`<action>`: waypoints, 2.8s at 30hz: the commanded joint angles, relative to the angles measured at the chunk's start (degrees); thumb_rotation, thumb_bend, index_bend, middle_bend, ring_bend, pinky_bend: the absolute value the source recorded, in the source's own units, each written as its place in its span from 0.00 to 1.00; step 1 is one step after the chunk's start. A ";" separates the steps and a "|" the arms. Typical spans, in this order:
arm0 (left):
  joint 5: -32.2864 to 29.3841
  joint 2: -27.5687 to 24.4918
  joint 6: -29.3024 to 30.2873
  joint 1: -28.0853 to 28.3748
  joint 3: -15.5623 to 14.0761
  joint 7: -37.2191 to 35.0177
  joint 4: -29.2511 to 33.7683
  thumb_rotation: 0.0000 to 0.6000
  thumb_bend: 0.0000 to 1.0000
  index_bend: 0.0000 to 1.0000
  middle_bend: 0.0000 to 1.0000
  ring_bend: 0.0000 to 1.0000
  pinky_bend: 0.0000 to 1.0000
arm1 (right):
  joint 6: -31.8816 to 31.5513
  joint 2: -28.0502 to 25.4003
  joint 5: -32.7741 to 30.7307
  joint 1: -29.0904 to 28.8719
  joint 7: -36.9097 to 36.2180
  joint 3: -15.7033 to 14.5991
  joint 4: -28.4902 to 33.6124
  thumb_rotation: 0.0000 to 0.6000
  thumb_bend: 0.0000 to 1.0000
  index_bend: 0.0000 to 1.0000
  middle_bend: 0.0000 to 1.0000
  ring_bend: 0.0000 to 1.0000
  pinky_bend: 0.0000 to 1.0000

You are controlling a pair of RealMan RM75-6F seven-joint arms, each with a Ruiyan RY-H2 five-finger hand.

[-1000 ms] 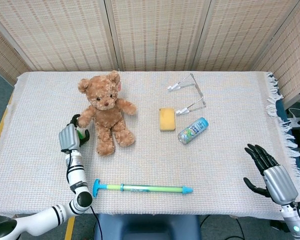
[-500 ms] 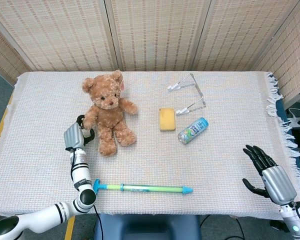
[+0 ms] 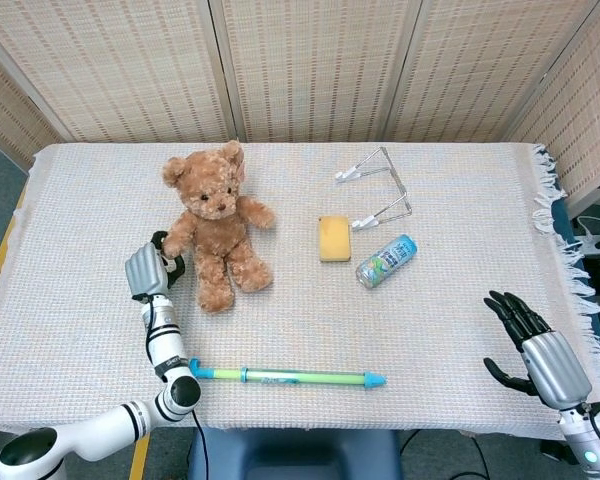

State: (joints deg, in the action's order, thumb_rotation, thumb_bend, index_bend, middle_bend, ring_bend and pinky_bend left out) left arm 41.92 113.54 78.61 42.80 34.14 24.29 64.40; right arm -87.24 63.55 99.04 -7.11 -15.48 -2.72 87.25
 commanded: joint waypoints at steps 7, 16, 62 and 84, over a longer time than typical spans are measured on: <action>9.68 1.34 0.15 -0.03 -5.76 -7.29 -7.00 1.00 0.60 0.45 0.62 0.59 0.66 | 0.49 0.00 -0.12 -0.17 0.22 -0.16 0.13 1.00 0.20 0.00 0.02 0.00 0.20; 5.16 -0.13 -3.66 -1.29 -5.19 -2.15 -3.18 1.00 0.60 0.47 0.63 0.60 0.66 | 0.88 -0.05 -0.17 -0.30 0.42 -0.30 0.31 1.00 0.20 0.00 0.02 0.00 0.20; 13.91 0.93 -1.99 -2.64 -7.36 -9.42 -5.69 1.00 0.59 0.49 0.65 0.60 0.67 | 1.75 -0.27 -1.13 -0.49 1.29 -0.27 1.35 1.00 0.20 0.00 0.02 0.00 0.20; 28.41 -13.23 -3.70 -10.45 -23.19 -10.15 1.77 1.00 0.47 0.04 0.06 0.15 0.47 | 2.06 -0.09 -1.86 -0.40 2.26 -0.02 1.94 1.00 0.20 0.00 0.02 0.00 0.20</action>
State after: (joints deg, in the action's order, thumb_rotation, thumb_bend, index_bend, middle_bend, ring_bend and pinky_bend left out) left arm 66.38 104.43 74.76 34.78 15.31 14.11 64.28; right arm -85.16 63.45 97.20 -7.53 -13.23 -2.75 89.18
